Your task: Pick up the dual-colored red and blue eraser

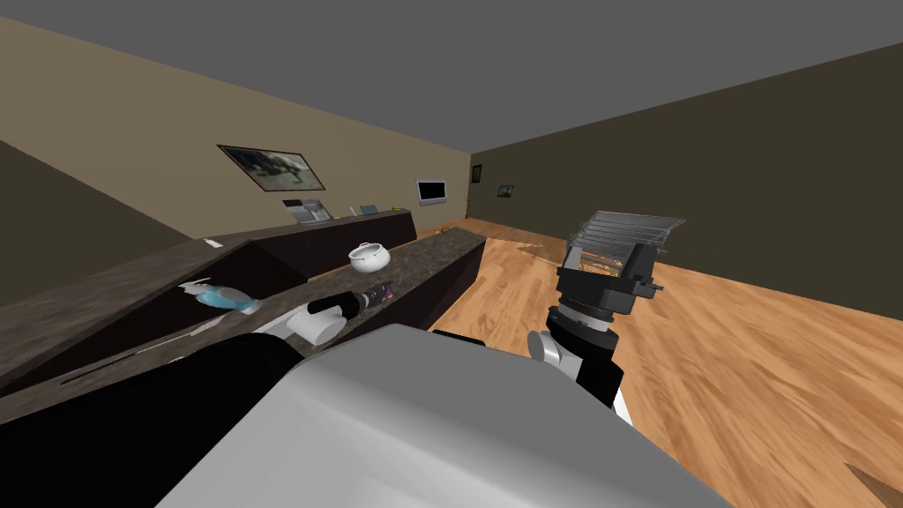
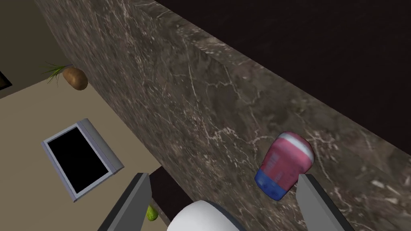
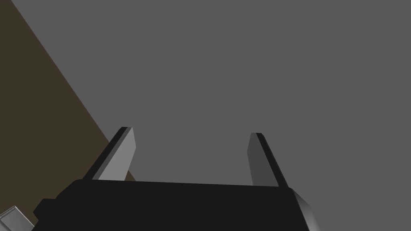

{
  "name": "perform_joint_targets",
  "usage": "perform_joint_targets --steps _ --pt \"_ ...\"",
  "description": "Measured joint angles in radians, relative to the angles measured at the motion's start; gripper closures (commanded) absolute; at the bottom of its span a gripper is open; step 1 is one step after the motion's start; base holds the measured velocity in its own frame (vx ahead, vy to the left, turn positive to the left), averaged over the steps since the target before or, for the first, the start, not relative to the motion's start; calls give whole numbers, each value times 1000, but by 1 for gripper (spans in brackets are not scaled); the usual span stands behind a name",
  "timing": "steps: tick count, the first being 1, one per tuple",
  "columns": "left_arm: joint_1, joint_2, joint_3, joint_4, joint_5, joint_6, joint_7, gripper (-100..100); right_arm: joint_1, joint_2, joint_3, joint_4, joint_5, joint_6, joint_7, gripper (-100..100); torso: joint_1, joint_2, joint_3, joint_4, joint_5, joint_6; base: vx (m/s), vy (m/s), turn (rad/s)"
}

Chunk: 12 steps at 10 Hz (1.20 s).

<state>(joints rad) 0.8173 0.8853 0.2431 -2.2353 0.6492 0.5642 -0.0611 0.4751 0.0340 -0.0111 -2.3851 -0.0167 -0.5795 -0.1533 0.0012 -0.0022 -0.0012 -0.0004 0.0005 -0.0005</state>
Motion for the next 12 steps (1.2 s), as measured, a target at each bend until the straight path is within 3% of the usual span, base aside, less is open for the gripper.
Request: perform_joint_targets --steps 4,12 --pt "17 79 15 38 68 120 -34 -100 0 0 0 0 0 0 0 0 0 -1 0 0 0 0 27 20 -122" --pt "54 175 36 75 150 318 -86 -100 0 0 0 0 0 0 0 0 0 -1 -1 0 0 0 29 15 -120"
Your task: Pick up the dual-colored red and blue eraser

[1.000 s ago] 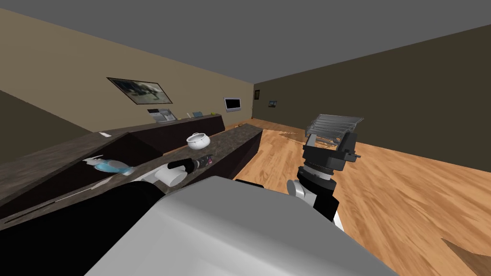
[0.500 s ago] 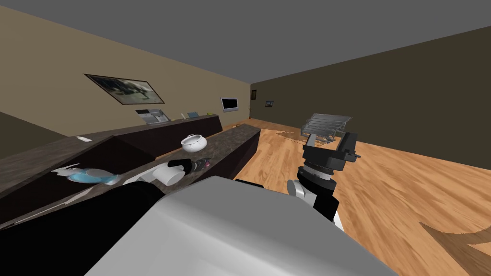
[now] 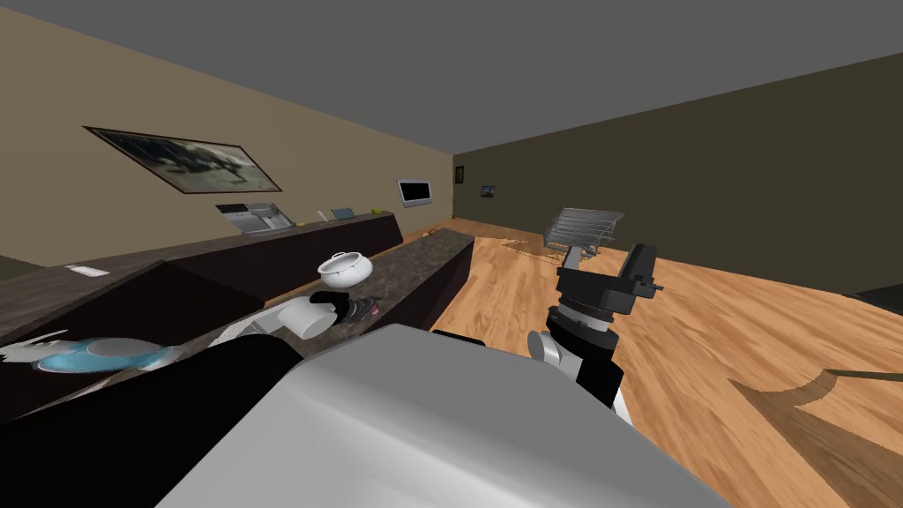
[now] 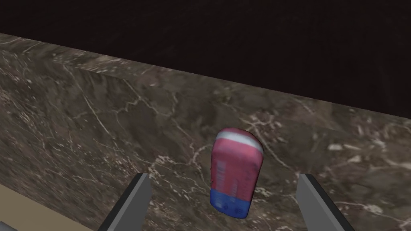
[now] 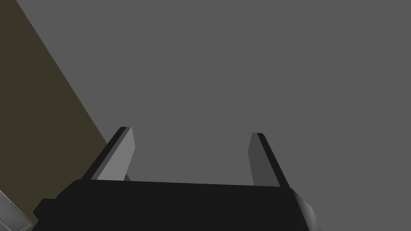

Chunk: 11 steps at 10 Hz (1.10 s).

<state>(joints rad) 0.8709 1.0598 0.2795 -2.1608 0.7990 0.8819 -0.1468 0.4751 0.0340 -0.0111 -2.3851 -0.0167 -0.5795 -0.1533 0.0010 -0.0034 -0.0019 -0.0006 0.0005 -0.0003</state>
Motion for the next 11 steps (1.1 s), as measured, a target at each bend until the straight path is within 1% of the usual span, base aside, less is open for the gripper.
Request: perform_joint_targets --steps 1,3,6,7,8,10,11 --pt "6 19 5 12 20 25 -13 -100 0 0 0 0 0 0 0 0 0 0 0 0 0 0 21 19 -27" --pt "12 38 13 15 38 65 -21 -100 0 0 0 0 0 0 0 0 0 1 1 0 0 0 19 13 -75" --pt "16 75 20 35 73 123 -41 -100 0 0 0 0 0 0 0 0 0 1 0 0 0 0 19 11 -67" --pt "16 76 20 36 74 127 -42 0 0 0 0 0 0 0 0 0 -1 2 1 0 0 -1 0 0 0" --pt "16 76 20 36 74 127 -42 -100 0 0 0 0 0 0 0 0 -1 2 1 1 0 -1 65 -10 180" --pt "20 68 24 56 94 113 -90 -100 0 0 0 0 0 0 0 0 -3 -2 -1 0 -1 -1 101 -34 133" --pt "24 63 30 71 111 104 -117 -100 0 0 0 0 0 0 0 0 -4 -4 -2 -1 -1 -1 93 -39 84"
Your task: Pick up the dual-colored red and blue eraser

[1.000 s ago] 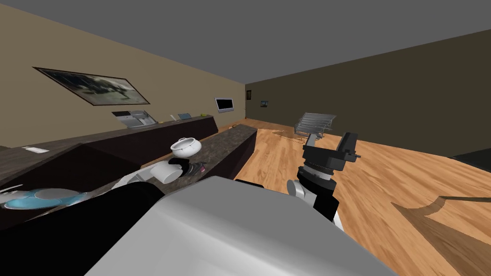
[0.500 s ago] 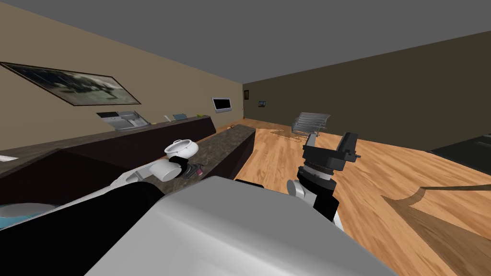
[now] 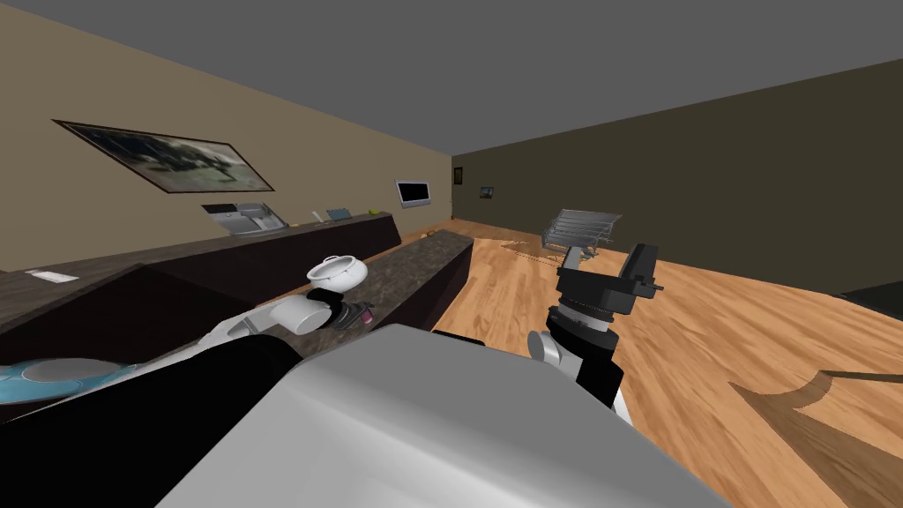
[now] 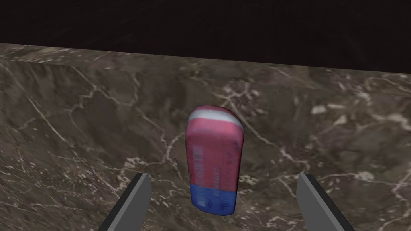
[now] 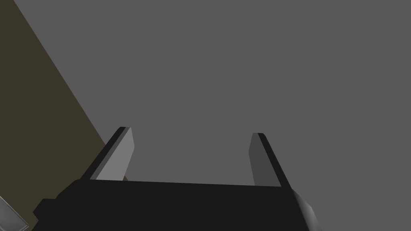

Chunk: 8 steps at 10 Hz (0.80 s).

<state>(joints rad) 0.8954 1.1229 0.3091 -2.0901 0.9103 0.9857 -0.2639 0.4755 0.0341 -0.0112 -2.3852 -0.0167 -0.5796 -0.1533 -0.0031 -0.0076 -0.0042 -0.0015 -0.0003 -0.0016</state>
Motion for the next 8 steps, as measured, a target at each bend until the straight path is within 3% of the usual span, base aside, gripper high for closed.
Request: perform_joint_targets --steps 8 --pt "24 -31 23 77 83 -58 -220 -100 0 0 0 0 0 0 0 0 1 1 1 0 0 1 70 -26 93"
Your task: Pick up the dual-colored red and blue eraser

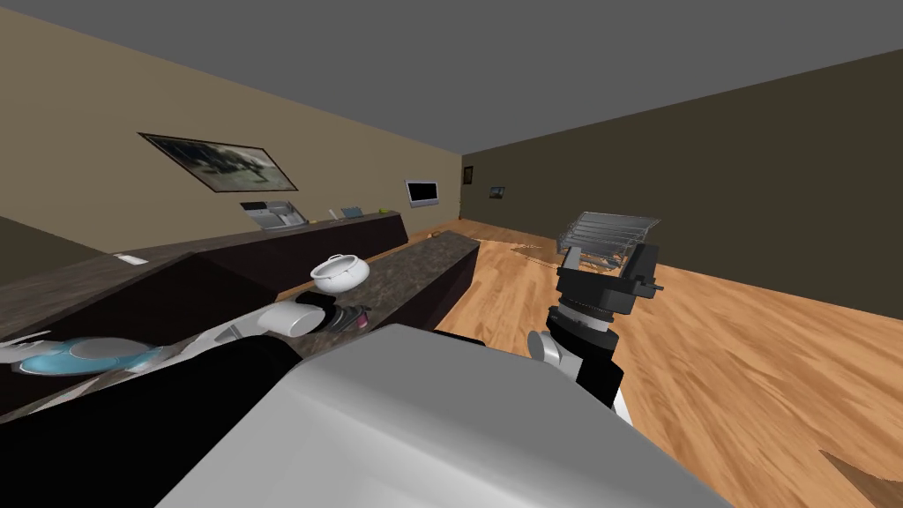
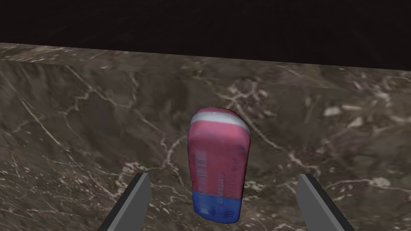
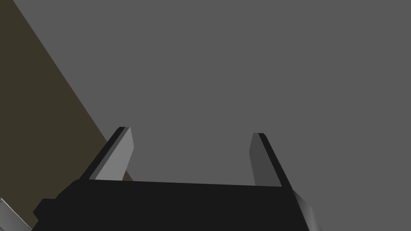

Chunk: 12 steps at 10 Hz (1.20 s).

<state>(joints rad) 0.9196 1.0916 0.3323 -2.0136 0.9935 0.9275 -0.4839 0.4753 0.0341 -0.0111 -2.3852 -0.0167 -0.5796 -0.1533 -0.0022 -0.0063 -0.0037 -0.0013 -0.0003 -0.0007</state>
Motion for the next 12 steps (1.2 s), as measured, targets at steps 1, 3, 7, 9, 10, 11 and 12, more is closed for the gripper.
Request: perform_joint_targets --steps 1,3,7,9,10,11,12 --pt "0 -1 0 2 2 -2 -19 -100 0 0 0 0 0 0 0 0 1 2 1 0 0 0 65 -19 155" --pt "6 -10 5 22 23 -17 -73 -100 0 0 0 0 0 0 0 0 0 1 1 0 0 0 84 -44 132" --pt "14 -26 13 62 62 -45 -174 -100 0 0 0 0 0 0 0 0 1 2 1 1 0 -1 58 -30 85" --pt "20 -34 21 83 86 -60 -229 -100 0 0 0 0 0 0 0 0 0 0 0 0 0 -1 89 -46 138" --pt "26 -38 25 89 94 -67 -256 -100 0 0 0 0 0 0 0 0 0 0 0 0 1 0 39 -27 -22" --pt "27 -39 26 92 98 -69 -276 -100 0 0 0 0 0 0 0 0 1 2 1 0 1 0 62 -35 150" --pt "26 -43 28 106 111 -78 -301 -100 0 0 0 0 0 0 0 0 1 2 1 0 2 -2 76 -41 105"
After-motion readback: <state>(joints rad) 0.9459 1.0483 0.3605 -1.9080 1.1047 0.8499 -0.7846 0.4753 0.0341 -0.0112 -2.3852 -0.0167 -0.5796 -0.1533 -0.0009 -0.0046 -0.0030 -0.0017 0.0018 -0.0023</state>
